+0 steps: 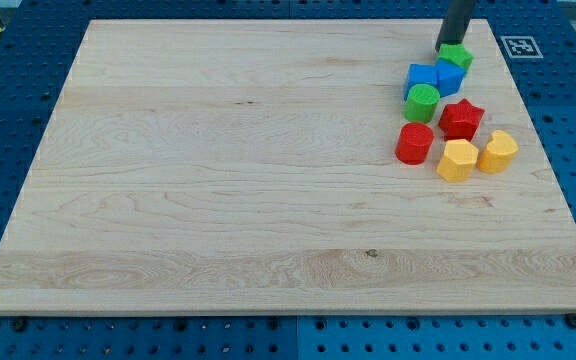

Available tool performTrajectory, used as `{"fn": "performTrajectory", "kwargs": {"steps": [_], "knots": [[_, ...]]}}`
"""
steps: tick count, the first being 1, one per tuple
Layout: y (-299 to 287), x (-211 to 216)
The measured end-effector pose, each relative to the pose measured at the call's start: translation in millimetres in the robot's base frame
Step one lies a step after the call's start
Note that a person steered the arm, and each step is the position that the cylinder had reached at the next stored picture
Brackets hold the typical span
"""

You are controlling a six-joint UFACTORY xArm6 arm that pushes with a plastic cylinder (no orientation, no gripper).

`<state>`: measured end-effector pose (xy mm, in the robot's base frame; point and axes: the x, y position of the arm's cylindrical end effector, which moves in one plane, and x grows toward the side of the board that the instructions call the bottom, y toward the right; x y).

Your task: Slide the green hexagon closer to blue triangle

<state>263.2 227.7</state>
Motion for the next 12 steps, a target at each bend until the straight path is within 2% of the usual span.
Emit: {"fn": "performTrajectory", "kwargs": {"steps": [2,3,5,6,11,12], "knots": [[15,3],[9,-31],[-15,-30],[-15,-14],[4,11],[33,21]]}}
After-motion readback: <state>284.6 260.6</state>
